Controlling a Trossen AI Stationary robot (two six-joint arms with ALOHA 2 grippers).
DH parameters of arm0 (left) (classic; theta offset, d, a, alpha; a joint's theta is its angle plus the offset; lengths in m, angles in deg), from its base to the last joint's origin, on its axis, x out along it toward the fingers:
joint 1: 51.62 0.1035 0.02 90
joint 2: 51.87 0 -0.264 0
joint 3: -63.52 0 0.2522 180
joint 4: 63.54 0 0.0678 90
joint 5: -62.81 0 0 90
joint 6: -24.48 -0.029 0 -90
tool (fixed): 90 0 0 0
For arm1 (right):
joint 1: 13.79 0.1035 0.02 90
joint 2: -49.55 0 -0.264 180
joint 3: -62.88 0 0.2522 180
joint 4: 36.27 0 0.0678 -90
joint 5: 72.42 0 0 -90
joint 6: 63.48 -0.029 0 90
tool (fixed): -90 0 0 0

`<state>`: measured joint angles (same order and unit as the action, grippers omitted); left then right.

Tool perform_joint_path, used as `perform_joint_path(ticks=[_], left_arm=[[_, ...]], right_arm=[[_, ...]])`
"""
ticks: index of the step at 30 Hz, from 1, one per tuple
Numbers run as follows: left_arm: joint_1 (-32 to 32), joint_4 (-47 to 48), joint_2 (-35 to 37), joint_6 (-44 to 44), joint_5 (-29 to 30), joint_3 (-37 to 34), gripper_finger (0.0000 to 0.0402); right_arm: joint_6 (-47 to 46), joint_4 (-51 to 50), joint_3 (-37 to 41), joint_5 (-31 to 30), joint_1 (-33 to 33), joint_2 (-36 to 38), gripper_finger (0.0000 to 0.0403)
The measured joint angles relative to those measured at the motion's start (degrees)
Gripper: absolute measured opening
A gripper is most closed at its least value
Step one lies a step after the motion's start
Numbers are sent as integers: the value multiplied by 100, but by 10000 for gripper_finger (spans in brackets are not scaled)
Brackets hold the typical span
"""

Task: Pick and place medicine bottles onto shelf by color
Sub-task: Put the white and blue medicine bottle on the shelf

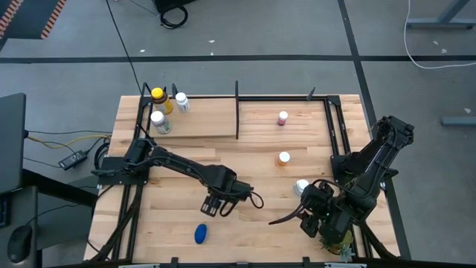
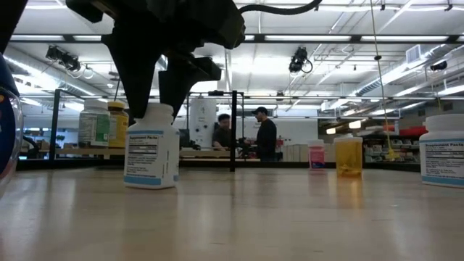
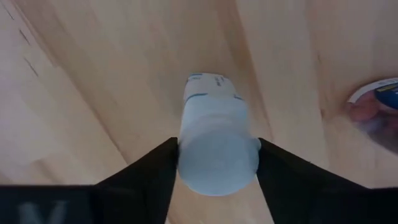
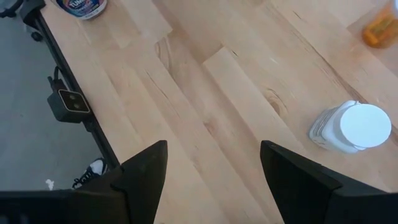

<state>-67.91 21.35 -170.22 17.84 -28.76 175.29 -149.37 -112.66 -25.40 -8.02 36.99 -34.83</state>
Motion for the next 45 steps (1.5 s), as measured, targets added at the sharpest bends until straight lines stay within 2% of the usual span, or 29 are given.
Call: perform_joint_path(ticks=[5, 13, 20, 27, 34, 40, 45], left_arm=[[0, 3, 3, 26, -17, 0, 181], [5, 159, 5, 188, -28, 0, 203], [204, 804, 7, 119, -30, 0, 178], [645, 1139, 166, 116, -23, -4, 198], [1335, 1088, 744, 272, -18, -4, 179], [1970, 987, 1207, 455, 34, 0, 197], [2458, 1081, 1340, 568, 44, -2, 186]], right_arm=[[0, 0, 0, -2, 0, 0, 264], [0, -4, 0, -4, 0, 0, 264], [28, -4, 0, -4, 0, 0, 264], [35, -3, 0, 2, 11, 0, 264], [72, -154, 0, -34, 107, 0, 264], [299, -437, 0, -157, 115, 0, 264], [549, -546, 0, -251, 116, 0, 264]])
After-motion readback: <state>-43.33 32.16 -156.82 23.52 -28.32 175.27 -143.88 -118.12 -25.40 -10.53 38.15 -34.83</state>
